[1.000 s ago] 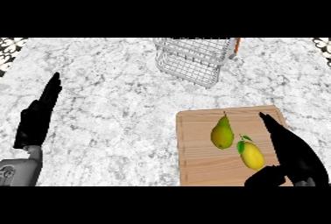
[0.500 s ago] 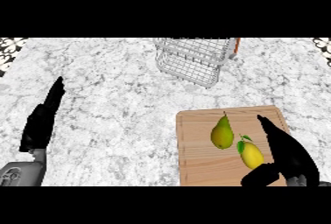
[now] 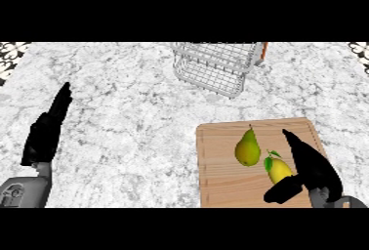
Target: Pick the lemon from the cutting board and place it in the tiered basket
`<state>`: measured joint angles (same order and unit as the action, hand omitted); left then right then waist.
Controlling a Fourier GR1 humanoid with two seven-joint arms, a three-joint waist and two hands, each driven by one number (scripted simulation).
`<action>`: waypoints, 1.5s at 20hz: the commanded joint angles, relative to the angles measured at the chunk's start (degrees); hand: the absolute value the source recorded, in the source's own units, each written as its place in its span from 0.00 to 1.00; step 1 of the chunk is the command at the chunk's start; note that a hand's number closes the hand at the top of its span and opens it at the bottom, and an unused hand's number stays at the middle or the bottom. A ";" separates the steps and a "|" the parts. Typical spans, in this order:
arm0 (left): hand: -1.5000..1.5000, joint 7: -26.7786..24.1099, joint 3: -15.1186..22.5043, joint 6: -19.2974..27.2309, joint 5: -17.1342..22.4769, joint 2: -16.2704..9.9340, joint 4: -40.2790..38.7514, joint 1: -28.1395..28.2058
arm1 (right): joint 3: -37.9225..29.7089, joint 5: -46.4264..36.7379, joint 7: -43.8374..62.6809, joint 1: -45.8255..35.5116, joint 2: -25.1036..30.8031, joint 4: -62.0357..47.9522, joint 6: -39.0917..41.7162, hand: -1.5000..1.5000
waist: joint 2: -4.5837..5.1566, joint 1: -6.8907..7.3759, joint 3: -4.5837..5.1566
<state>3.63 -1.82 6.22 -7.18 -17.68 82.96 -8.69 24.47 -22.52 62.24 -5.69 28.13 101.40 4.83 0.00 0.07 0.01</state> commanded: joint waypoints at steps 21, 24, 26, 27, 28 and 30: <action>0.50 0.97 -0.17 -0.25 -3.57 3.41 0.25 -1.93 | 2.89 -9.07 5.78 -10.98 -19.36 -9.02 3.07 1.00 | 0.23 0.64 0.03; 0.50 0.54 1.65 -3.55 -2.51 2.69 1.72 -1.34 | 6.09 -16.05 9.32 -19.82 -27.51 -14.98 -2.38 1.00 | 1.08 5.59 0.28; 0.50 0.84 2.24 -3.92 -2.58 2.77 2.26 -2.88 | 5.21 -17.54 7.61 -23.69 -27.73 -17.68 -2.60 1.00 | 1.90 8.47 0.43; 0.50 0.63 2.75 -3.58 -2.84 3.41 2.33 -3.13 | 5.43 -18.07 8.50 -26.14 -27.81 -18.56 -3.87 1.00 | 1.71 8.91 0.42; 0.50 0.35 3.12 -3.25 -3.12 3.99 1.59 -3.40 | 4.41 -18.22 8.89 -29.08 -27.87 -19.92 -5.08 1.00 | 1.93 8.86 0.41; 0.50 0.91 3.23 -4.23 -2.94 3.42 1.30 -4.68 | 4.27 -20.16 9.01 -32.69 -27.96 -21.46 -8.94 1.00 | 1.81 9.18 0.32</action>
<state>4.36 0.45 2.84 -9.91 -14.42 84.93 -11.59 28.50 -39.63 63.37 -30.26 2.80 83.81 2.99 1.42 7.57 0.38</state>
